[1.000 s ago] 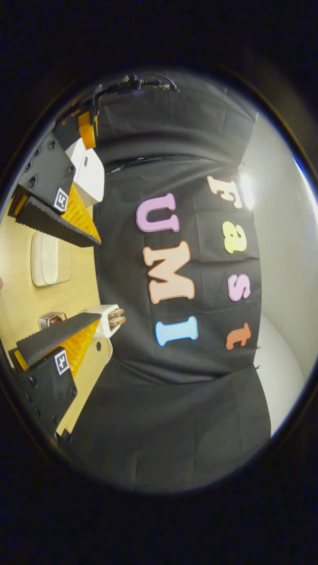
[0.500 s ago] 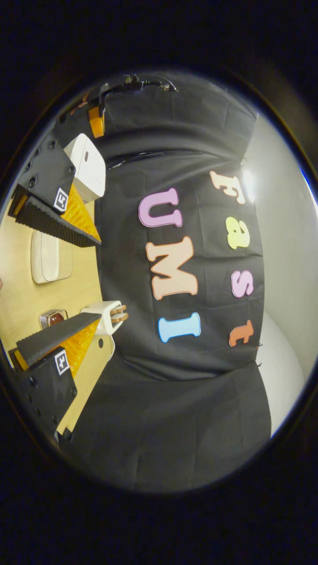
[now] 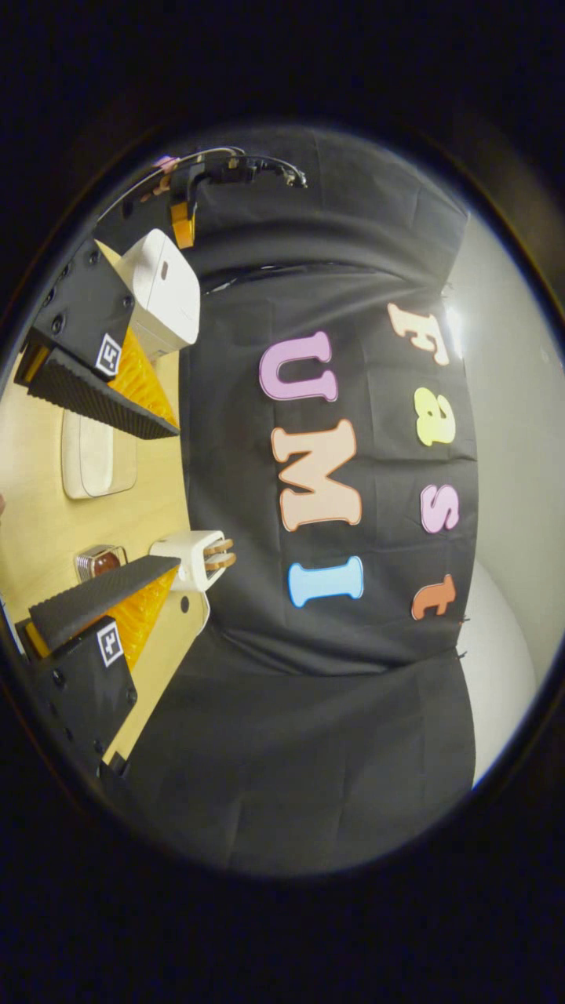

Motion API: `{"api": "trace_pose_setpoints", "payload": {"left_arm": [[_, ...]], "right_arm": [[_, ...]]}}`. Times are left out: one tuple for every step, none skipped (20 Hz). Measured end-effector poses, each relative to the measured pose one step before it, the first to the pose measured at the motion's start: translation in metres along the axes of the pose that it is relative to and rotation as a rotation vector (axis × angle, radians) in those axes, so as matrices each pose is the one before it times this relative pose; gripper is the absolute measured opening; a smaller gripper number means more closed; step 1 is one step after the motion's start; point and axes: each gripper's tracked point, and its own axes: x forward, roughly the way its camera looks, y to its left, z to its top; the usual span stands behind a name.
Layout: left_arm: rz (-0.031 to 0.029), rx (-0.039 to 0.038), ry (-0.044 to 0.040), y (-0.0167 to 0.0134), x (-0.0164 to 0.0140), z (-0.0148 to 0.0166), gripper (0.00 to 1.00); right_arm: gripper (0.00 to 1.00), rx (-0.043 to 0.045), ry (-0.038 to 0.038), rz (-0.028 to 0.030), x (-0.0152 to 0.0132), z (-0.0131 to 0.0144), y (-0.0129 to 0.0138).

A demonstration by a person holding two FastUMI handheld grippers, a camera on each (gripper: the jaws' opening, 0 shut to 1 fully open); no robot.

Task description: Close the left gripper, press the button to open the rice cooker; take a wooden spoon from the chopstick holder with the right hand, scoop a spoonful of rice and pour it into the rice cooker, then put the wooden spoon back into the chopstick holder.

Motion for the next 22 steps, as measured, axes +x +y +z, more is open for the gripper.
{"api": "trace_pose_setpoints", "payload": {"left_arm": [[-0.00083, -0.00200, 0.00658, 0.00401, 0.00707, -0.00298, 0.00], [-0.00193, -0.00302, 0.00764, 0.00384, 0.00815, -0.00414, 0.00], [-0.00446, -0.00277, 0.00889, 0.00134, 0.00748, -0.00270, 0.00], [-0.00571, -0.00267, 0.00689, 0.00281, 0.00687, -0.00510, 0.00], [-0.00368, -0.00341, 0.00825, 0.00155, 0.00634, -0.00264, 0.00], [-0.00121, 0.00048, 0.01123, 0.00241, 0.00640, -0.00462, 0.00], [0.00271, 0.00042, 0.01378, 0.00250, 0.00412, -0.00455, 0.00], [0.00289, -0.00148, 0.01106, 0.00221, 0.00457, -0.00298, 0.00], [-0.00208, -0.00495, 0.00721, 0.00014, 0.00232, -0.00195, 0.00], [-0.00083, -0.00523, 0.00870, 0.00020, 0.00227, -0.00347, 0.00], [-0.00233, -0.00602, 0.01084, 0.00188, 0.00164, -0.00320, 0.00], [-0.00228, -0.00786, 0.01417, 0.00080, 0.00132, -0.00563, 0.00], [0.00393, -0.01083, 0.02405, 0.00090, 0.00036, -0.00606, 0.00], [-0.00164, 0.00021, -0.01268, -0.00050, -0.00038, 0.00184, 0.00], [-0.00350, 0.00828, -0.02339, -0.00013, -0.00111, 0.00481, 0.00], [0.00004, 0.01430, -0.01318, -0.00280, -0.00059, 0.00677, 0.00], [0.00126, 0.01639, -0.01490, -0.00075, -0.00043, 0.00760, 0.00], [0.00432, 0.01652, -0.01349, 0.00018, -0.00079, 0.00601, 0.00], [0.00440, 0.01458, -0.01760, 0.00086, -0.00051, 0.00879, 0.00], [0.00486, 0.00790, -0.01835, 0.00151, -0.00118, 0.00765, 0.00], [0.00390, -0.00004, -0.02021, 0.00114, -0.00010, 0.01009, 0.00], [0.00627, -0.00774, -0.01808, 0.00034, -0.00006, 0.01022, 0.00]], "right_arm": [[0.94, -0.00096, 0.00540, -0.00913, -0.00012, -0.00205, -0.00111], [0.94, 0.00289, 0.00680, -0.01111, -0.00020, -0.00162, -0.00120], [0.94, 0.00701, 0.00717, -0.00981, -0.00025, -0.00262, -0.00136], [0.96, 0.00588, 0.00416, -0.00972, -0.00166, -0.00064, -0.00101], [0.96, 0.00283, 0.00368, -0.01077, -0.00140, -0.00111, -0.00112], [0.96, -0.00085, 0.00252, -0.01172, -0.00133, 0.00007, -0.00217], [0.96, -0.00402, 0.00081, -0.01116, -0.00104, -0.00127, -0.00175], [0.99, -0.00428, -0.00054, -0.01087, -0.00109, 0.00078, -0.00156], [0.97, -0.00180, 0.00165, -0.00888, -0.00121, -0.00169, -0.00122], [0.96, 0.00072, 0.00304, -0.00712, -0.00020, -0.00057, -0.00053], [0.94, 0.00015, 0.00022, -0.00485, -0.00096, -0.00083, 0.00006], [0.99, -0.00179, -0.00071, -0.00513, -0.00141, 0.00053, -0.00027], [0.99, -0.00332, 0.00149, -0.00289, -0.00041, -0.00199, -0.00016], [0.99, -0.00268, 0.00285, -0.00110, 0.00021, -0.00126, 0.00055], [0.99, -0.00068, 0.00070, 0.00183, -0.00058, 0.00007, 0.00030], [0.99, 0.00099, -0.00035, 0.00346, -0.00061, 0.00039, 0.00118], [0.98, 0.00085, -0.00001, 0.00426, 0.00006, 0.00013, 0.00157], [0.96, -0.00098, 0.00015, 0.00419, -0.00018, 0.00031, 0.00066], [0.95, -0.00242, -0.00062, 0.00409, -0.00048, -0.00123, 0.00060], [0.94, -0.00286, -0.00195, 0.00324, 0.00024, 0.00046, 0.00074], [0.94, -0.00414, -0.00167, 0.00174, 0.00055, 0.00007, -0.00053], [0.94, -0.00424, -0.00114, -0.00021, -0.00126, 0.00027, -0.00052]]}}
